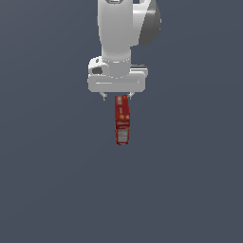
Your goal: Pick up the object and move it to a goal position.
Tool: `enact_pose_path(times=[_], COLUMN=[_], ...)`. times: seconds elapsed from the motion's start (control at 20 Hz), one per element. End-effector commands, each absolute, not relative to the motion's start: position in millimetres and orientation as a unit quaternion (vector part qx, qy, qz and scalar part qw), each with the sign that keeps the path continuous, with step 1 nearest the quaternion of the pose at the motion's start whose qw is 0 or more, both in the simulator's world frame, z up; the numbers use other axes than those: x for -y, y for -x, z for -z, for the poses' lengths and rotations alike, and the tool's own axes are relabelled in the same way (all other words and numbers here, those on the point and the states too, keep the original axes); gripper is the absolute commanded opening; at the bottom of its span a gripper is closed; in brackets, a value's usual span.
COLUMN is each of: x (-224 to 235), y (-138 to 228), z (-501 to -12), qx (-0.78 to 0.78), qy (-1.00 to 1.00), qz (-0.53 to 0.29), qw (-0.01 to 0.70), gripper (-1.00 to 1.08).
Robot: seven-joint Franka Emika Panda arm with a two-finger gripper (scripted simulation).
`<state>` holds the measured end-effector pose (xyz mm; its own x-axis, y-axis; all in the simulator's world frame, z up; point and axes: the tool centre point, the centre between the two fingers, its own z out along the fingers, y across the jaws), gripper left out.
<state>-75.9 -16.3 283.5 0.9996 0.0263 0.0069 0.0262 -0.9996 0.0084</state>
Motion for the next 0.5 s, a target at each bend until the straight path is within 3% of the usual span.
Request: enact_pose_path(times=[0.0,0.45], x=[10,0], y=[82,94], z=[-268,-242], qx=[-0.018,-0.025], qy=[-1.0,-1.0], qz=[-0.002,0.0], qw=[0.003,0.0], gripper=[1.0,1.0])
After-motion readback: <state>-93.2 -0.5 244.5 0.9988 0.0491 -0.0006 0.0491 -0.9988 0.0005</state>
